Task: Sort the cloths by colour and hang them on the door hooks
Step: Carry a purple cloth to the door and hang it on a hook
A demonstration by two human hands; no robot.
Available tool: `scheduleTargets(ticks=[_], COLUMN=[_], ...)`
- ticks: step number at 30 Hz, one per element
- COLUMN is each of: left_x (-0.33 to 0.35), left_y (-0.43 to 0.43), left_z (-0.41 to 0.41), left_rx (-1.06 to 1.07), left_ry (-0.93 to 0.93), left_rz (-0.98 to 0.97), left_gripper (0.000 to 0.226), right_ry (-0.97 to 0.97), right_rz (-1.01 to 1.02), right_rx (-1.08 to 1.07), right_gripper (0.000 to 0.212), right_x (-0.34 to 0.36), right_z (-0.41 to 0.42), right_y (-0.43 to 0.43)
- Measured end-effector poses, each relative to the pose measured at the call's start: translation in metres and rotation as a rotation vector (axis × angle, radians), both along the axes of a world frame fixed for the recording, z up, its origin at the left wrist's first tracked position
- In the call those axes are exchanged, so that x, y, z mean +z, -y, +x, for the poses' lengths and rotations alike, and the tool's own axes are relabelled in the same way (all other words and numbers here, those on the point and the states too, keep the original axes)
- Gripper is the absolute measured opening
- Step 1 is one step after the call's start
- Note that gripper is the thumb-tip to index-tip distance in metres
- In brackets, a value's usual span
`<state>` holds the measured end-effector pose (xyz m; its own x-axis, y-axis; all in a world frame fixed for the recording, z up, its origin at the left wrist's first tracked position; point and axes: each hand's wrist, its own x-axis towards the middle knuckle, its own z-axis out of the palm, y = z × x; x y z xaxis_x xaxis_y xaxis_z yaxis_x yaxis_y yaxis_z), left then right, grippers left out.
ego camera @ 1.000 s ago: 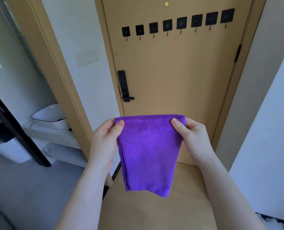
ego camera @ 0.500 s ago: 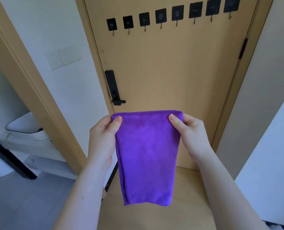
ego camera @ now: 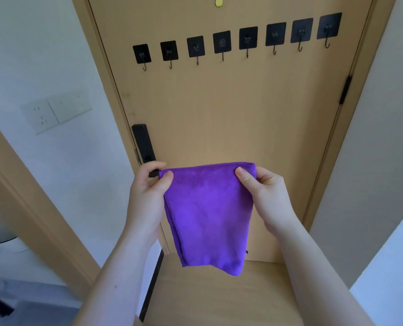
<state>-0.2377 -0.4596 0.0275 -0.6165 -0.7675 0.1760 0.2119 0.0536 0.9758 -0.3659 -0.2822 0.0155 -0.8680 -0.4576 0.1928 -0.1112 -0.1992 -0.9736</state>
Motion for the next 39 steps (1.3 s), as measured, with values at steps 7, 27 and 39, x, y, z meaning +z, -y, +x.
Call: scheduleTargets(ticks=[7, 27, 39], left_x=[0.007, 0.037, 0.047], left_y=[0.042, 0.087, 0.132], left_z=[-0.039, -0.189, -0.241], left_rx=[-0.033, 0.144, 0.079], left_ry=[0.027, -0.033, 0.158], left_rz=[-0.100, -0.070, -0.321], left_gripper=[0.024, 0.011, 0.023], right_ry=[-0.032, -0.008, 0.069], right_rz=[0.031, -0.022, -0.118], right_rx=[0.004, 0.306, 0.436], right_gripper=[0.023, 0.020, 0.023], right_x=[0.010, 0.046, 0.053], right_z=[-0.039, -0.199, -0.227], right_y=[0.036, 0.098, 0.175])
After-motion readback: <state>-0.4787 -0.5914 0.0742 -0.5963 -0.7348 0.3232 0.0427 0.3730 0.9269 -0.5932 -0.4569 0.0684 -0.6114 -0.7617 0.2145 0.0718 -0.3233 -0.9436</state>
